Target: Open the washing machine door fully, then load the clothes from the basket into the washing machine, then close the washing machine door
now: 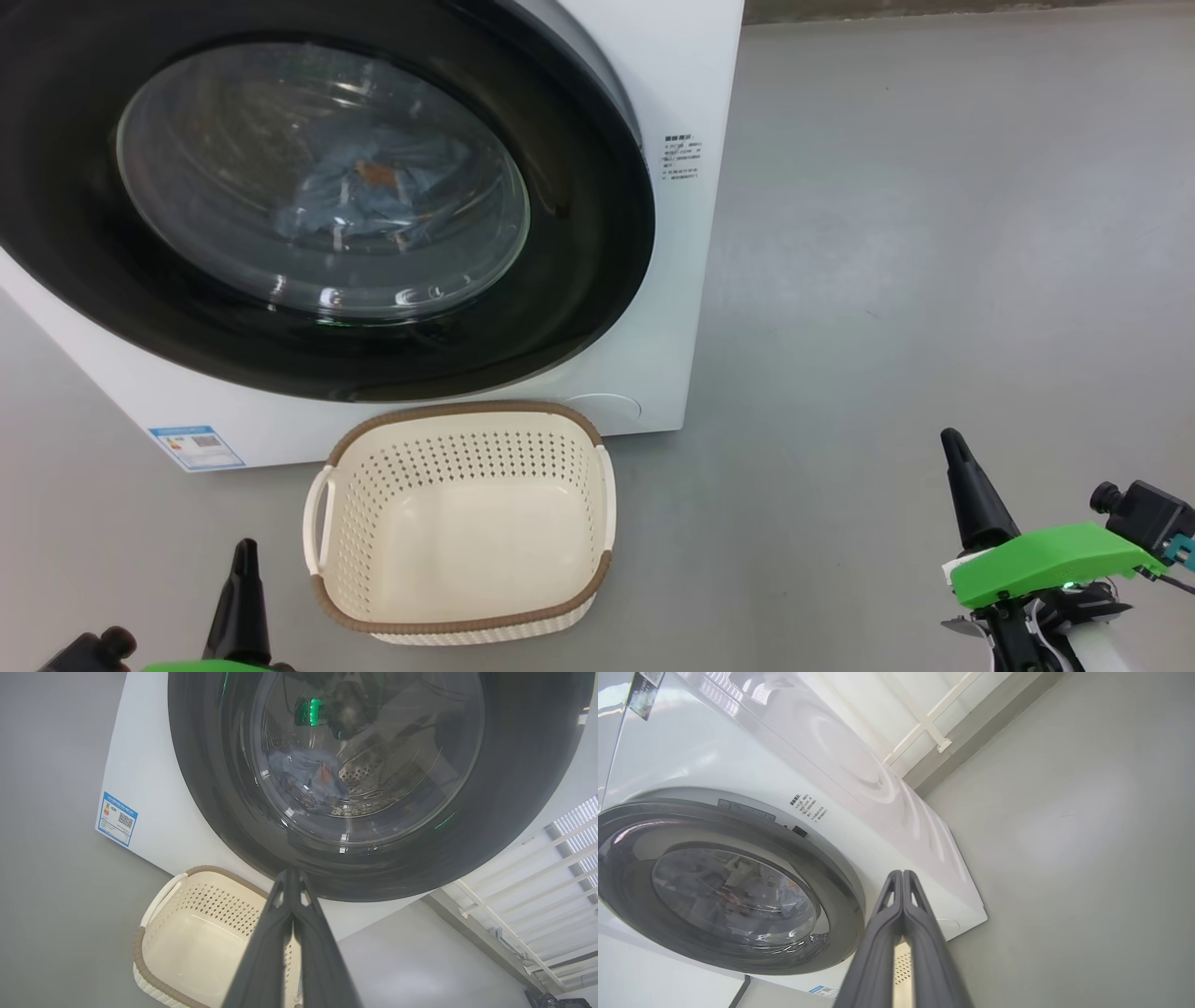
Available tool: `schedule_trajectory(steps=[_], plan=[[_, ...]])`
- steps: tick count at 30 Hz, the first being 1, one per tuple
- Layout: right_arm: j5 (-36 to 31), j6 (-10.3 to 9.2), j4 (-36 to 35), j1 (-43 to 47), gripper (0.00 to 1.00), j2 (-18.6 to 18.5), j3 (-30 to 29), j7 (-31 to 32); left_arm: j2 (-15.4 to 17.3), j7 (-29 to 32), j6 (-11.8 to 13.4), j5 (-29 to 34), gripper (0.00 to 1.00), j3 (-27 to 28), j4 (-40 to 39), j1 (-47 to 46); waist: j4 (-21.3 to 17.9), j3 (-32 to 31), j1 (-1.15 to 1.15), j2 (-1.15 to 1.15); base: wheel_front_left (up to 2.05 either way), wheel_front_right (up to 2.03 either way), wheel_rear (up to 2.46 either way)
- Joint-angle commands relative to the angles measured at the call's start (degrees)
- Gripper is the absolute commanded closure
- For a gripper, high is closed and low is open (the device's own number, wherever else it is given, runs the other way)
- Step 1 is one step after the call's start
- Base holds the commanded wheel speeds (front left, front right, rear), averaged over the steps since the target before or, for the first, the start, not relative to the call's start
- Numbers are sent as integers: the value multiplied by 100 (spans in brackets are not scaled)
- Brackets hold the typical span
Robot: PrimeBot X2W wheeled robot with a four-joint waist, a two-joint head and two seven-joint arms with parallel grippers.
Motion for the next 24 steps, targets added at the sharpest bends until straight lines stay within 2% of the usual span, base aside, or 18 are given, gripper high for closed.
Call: schedule_trajectory(steps=[1, 24], plan=[[180, 0, -176, -69, 100, -27, -40, 62, 38, 55, 6, -162, 100, 110, -179, -188, 4, -8, 0, 0, 0, 0, 0], [1313, 0, -297, -7, 100, 58, -321, 409, -14, 426, 5, -1481, 100, 222, -264, -234, 54, -115, 0, 0, 0, 0, 0]])
